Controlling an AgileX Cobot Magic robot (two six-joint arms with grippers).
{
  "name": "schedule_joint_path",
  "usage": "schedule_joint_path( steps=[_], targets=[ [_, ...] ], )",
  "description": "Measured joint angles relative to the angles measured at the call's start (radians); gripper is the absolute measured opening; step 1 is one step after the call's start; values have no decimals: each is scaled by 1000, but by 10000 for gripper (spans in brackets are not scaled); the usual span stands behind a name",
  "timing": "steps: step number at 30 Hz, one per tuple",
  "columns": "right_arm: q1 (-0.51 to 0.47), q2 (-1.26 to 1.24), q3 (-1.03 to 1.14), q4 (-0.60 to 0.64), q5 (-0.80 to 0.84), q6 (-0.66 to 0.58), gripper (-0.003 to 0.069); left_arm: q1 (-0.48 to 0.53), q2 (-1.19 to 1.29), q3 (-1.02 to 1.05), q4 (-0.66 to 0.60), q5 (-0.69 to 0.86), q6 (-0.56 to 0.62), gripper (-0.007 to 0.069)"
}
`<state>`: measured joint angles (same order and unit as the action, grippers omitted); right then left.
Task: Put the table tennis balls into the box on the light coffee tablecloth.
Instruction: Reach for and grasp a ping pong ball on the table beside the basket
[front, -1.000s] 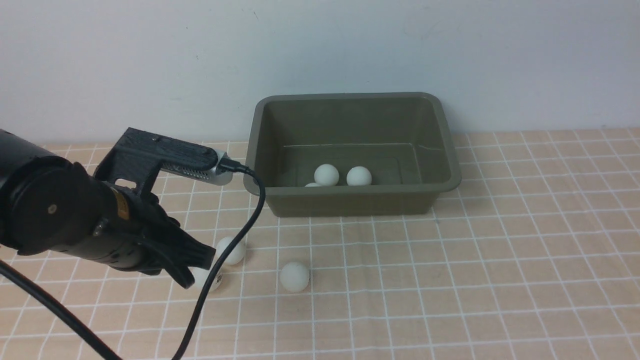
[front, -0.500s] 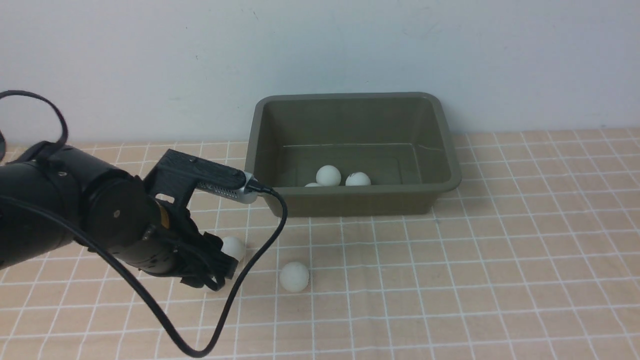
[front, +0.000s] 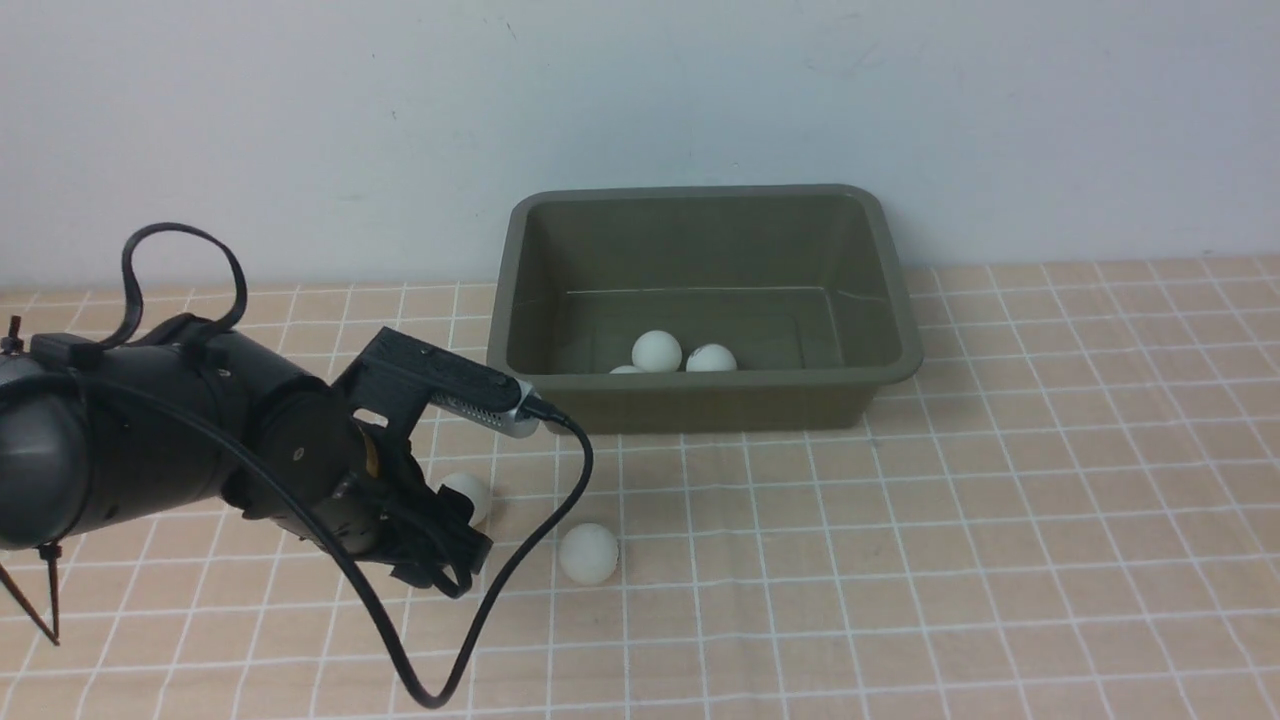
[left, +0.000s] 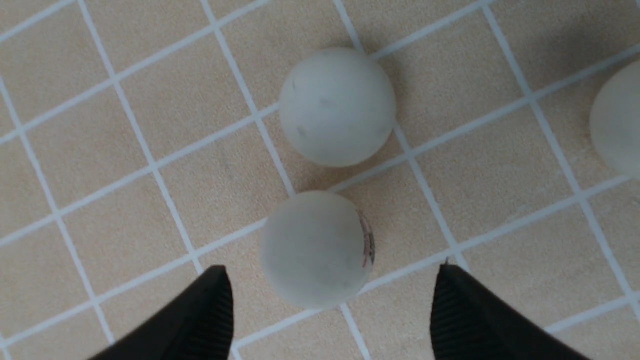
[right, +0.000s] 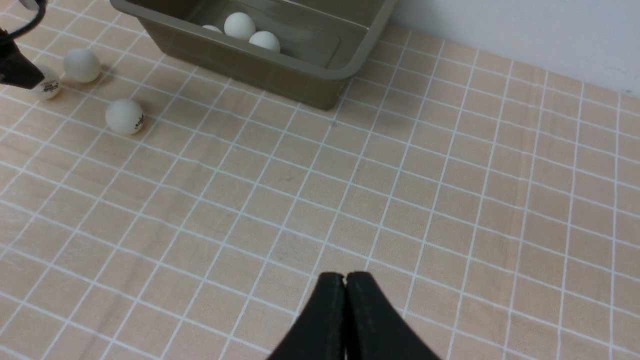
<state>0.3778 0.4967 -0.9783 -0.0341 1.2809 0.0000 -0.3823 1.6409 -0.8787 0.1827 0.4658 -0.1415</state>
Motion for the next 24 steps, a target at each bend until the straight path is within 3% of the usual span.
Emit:
schedule_joint_path(
  steps=[19,24],
  targets=[
    [0,0,1,17,0,0,-17,0,105,0,143,-64,-120,437],
    [0,0,1,19,0,0,-17,0,121,-1,148,-76,-126,374]
  ],
)
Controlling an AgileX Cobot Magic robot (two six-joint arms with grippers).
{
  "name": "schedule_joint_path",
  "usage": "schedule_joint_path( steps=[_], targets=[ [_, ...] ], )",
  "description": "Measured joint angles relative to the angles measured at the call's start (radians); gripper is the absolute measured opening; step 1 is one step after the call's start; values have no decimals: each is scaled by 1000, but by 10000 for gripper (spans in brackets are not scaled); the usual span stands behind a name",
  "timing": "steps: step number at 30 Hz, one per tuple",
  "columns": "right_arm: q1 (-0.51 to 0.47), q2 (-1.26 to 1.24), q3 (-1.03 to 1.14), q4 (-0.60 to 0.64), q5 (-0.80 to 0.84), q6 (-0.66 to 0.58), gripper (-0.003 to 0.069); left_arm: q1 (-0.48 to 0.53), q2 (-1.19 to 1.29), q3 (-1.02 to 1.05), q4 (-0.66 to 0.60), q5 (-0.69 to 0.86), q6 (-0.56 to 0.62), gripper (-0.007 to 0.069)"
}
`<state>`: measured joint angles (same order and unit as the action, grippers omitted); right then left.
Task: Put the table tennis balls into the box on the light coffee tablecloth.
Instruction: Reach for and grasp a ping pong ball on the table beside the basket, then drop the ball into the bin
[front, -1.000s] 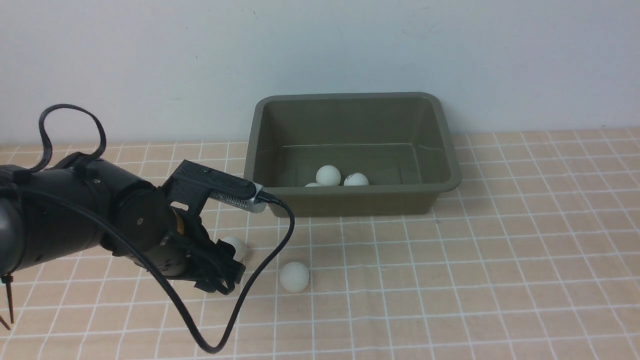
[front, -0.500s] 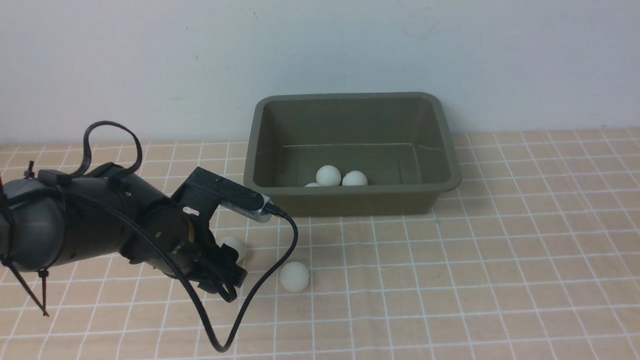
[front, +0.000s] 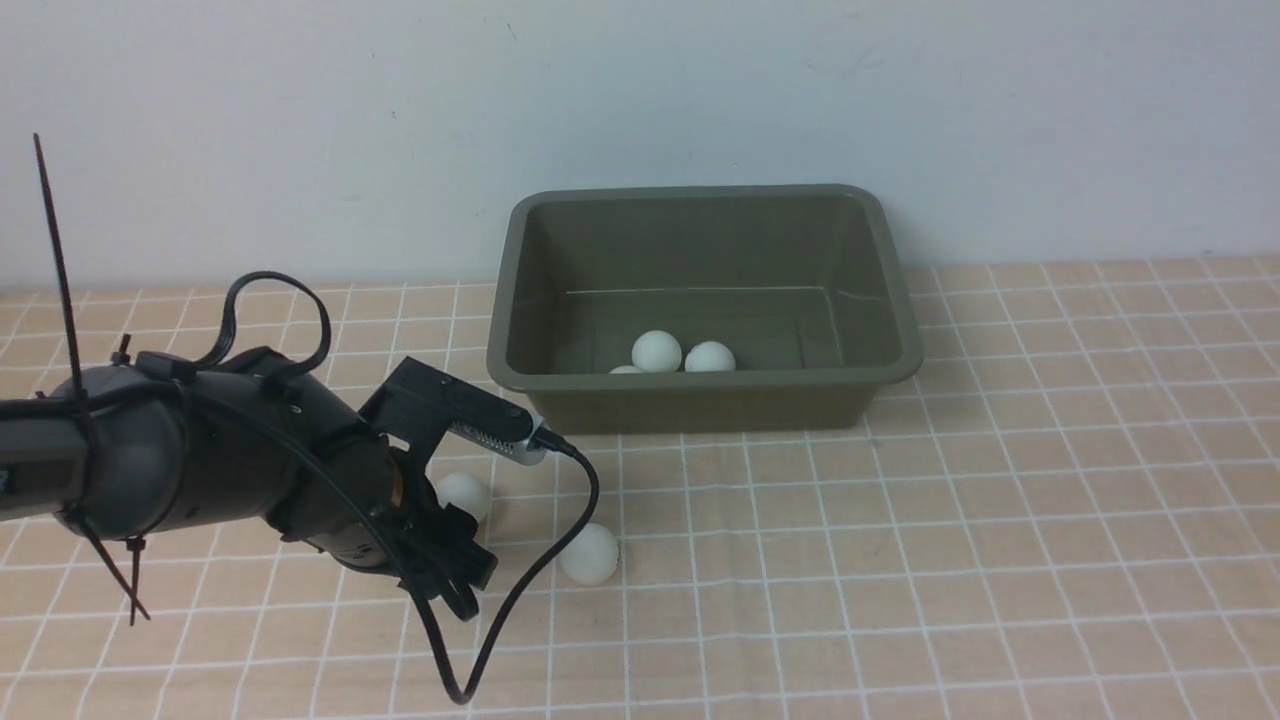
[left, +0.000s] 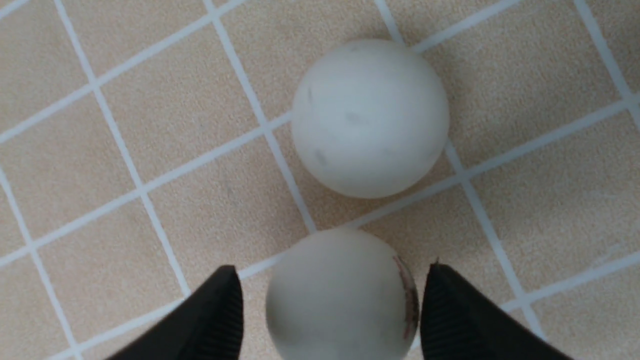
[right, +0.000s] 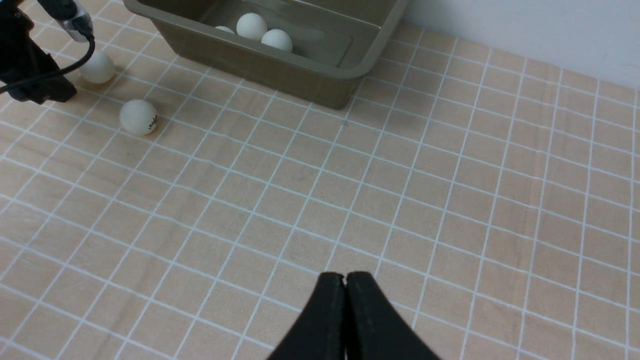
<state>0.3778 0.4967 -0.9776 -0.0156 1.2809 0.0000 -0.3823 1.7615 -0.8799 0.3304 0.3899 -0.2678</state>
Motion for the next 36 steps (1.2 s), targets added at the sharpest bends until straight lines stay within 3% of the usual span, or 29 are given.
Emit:
schedule_joint_path(
  steps=[3,7,15,18,29,36],
  targets=[
    [0,0,0,0,0,0,-17,0,4,-1,2,-4,0,311],
    [0,0,0,0,0,0,-17,0,-1,-3,2,26,-1,311],
    [0,0,0,-1,0,0,-17,0,-101,-105,-10,347,35,311],
    [0,0,0,-1,0,0,-17,0,-138,-161,-28,396,61,311],
    [0,0,0,-4,0,0,-17,-42,-67,-450,-282,184,322,311],
    [0,0,0,1,0,0,-17,-49,128,-587,-303,108,349,311]
  ],
)
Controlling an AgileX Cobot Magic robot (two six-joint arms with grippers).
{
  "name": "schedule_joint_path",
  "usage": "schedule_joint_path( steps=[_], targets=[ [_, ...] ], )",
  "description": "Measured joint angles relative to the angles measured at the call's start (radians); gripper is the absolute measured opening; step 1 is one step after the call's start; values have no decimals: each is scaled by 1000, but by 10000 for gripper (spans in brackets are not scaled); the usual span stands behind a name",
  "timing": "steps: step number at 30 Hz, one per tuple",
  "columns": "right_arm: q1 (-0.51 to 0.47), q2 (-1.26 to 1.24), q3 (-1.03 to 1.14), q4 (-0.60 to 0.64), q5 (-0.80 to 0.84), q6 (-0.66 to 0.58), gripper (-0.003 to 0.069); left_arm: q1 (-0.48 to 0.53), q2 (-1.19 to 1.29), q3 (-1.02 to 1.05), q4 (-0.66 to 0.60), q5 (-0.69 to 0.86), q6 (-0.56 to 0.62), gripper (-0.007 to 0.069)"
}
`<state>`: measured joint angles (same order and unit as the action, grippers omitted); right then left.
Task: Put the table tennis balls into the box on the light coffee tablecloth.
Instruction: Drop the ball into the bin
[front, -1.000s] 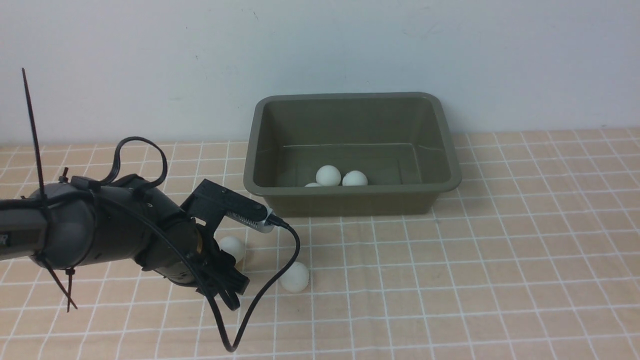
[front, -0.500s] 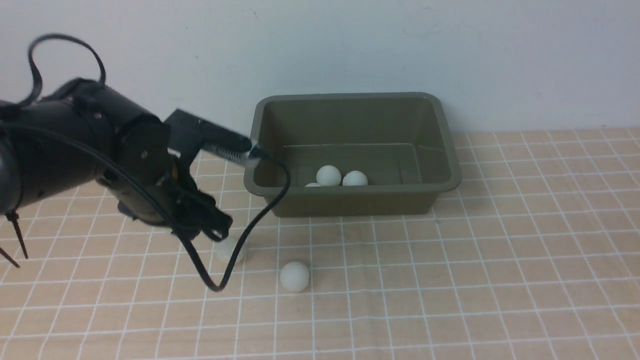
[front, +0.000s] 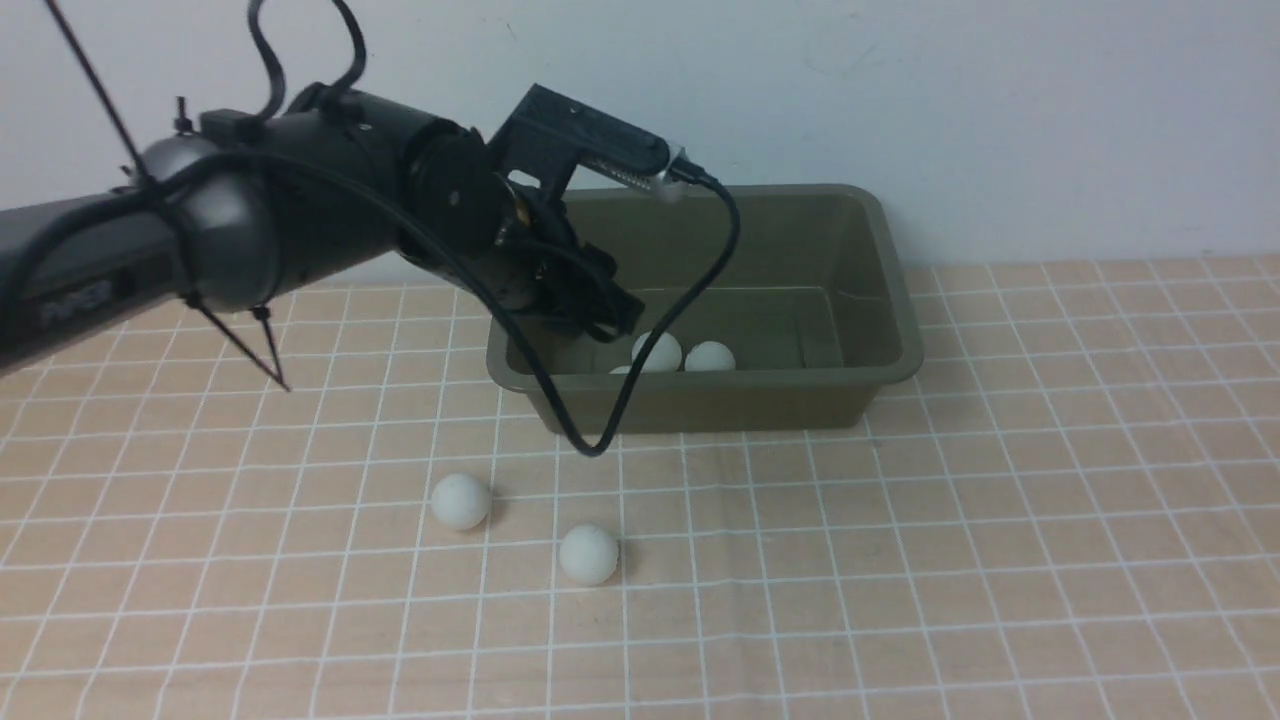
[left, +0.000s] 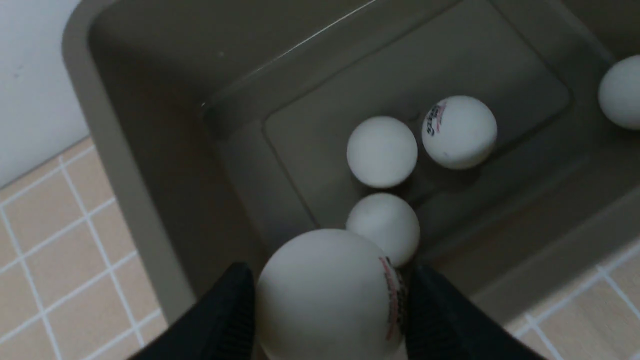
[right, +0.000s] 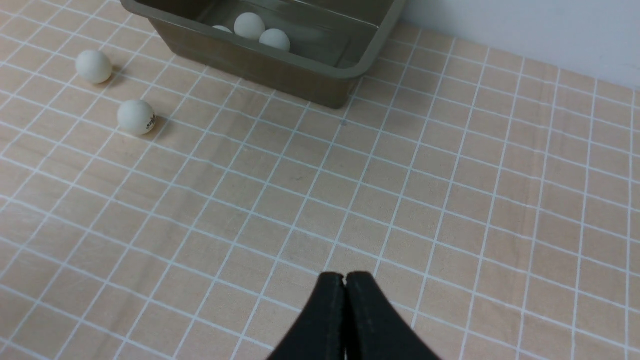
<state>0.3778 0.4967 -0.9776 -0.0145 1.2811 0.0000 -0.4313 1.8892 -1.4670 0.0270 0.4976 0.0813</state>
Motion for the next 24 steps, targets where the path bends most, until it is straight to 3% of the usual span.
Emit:
schedule_joint_path(
  steps=[7,24],
  targets=[
    [0,0,0,25,0,0,-17,0,179,-152,-1,-9,24,313],
    [0,0,1,43,0,-16,-17,0,197,-278,-4,76,26,344]
  ],
)
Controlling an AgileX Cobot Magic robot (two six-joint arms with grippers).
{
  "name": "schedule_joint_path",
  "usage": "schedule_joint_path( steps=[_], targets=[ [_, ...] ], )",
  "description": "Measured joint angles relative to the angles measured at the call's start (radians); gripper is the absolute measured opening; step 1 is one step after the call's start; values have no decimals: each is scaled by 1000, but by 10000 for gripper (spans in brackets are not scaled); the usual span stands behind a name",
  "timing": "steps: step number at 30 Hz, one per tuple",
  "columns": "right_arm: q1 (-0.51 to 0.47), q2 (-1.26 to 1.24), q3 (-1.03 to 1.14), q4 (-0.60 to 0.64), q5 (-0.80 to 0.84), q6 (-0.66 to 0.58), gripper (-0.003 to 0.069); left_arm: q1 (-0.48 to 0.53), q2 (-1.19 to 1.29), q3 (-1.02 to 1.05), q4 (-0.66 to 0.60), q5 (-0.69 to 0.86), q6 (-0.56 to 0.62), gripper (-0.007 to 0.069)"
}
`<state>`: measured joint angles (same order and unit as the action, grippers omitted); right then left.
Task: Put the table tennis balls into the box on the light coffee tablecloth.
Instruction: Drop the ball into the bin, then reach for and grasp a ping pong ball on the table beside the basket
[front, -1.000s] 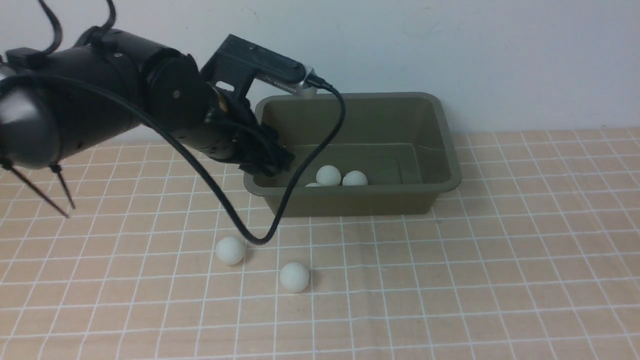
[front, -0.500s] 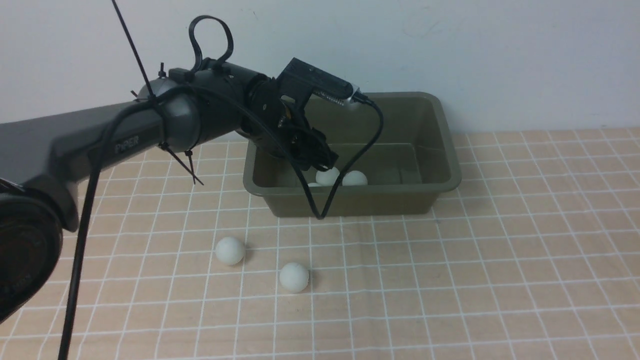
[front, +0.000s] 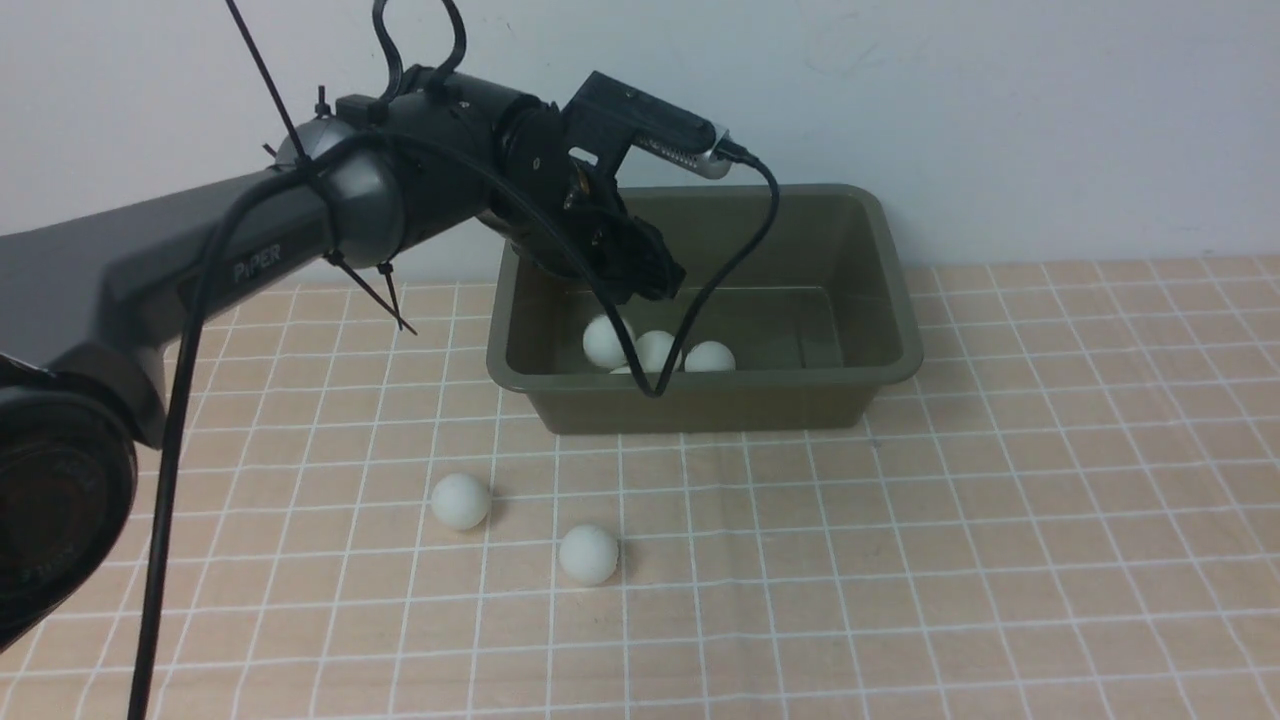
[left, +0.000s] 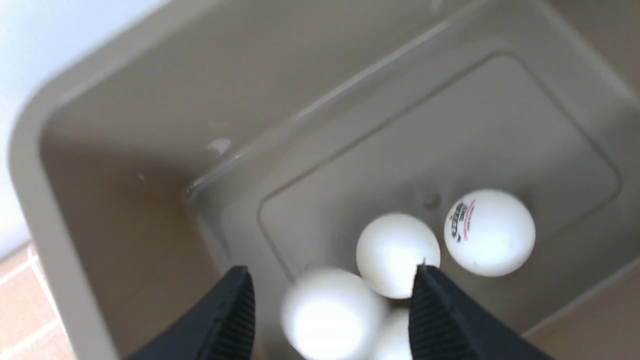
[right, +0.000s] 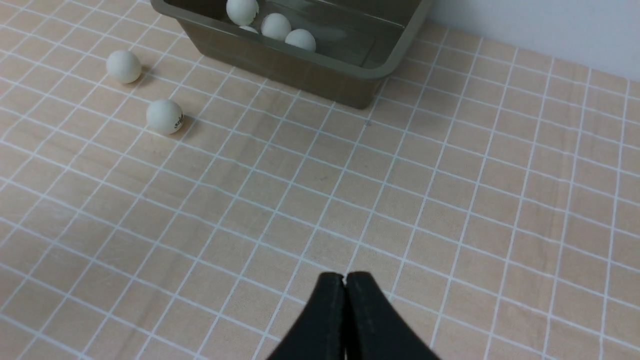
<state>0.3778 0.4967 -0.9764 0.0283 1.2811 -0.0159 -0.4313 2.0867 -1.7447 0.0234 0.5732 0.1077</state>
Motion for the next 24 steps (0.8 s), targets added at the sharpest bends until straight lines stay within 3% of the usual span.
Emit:
schedule_joint_path(
  steps=[6,12,18,24],
  targets=[
    [0,0,0,0,0,-15,-17,0,0,-5,0,46,0,375],
    [0,0,0,1,0,-24,-17,0,-27,-59,53,246,0,384],
    [0,0,0,1,0,-27,-17,0,-144,-74,185,489,-47,384],
    [0,0,0,2,0,-31,-17,14,-174,-21,187,626,-59,386]
  ],
)
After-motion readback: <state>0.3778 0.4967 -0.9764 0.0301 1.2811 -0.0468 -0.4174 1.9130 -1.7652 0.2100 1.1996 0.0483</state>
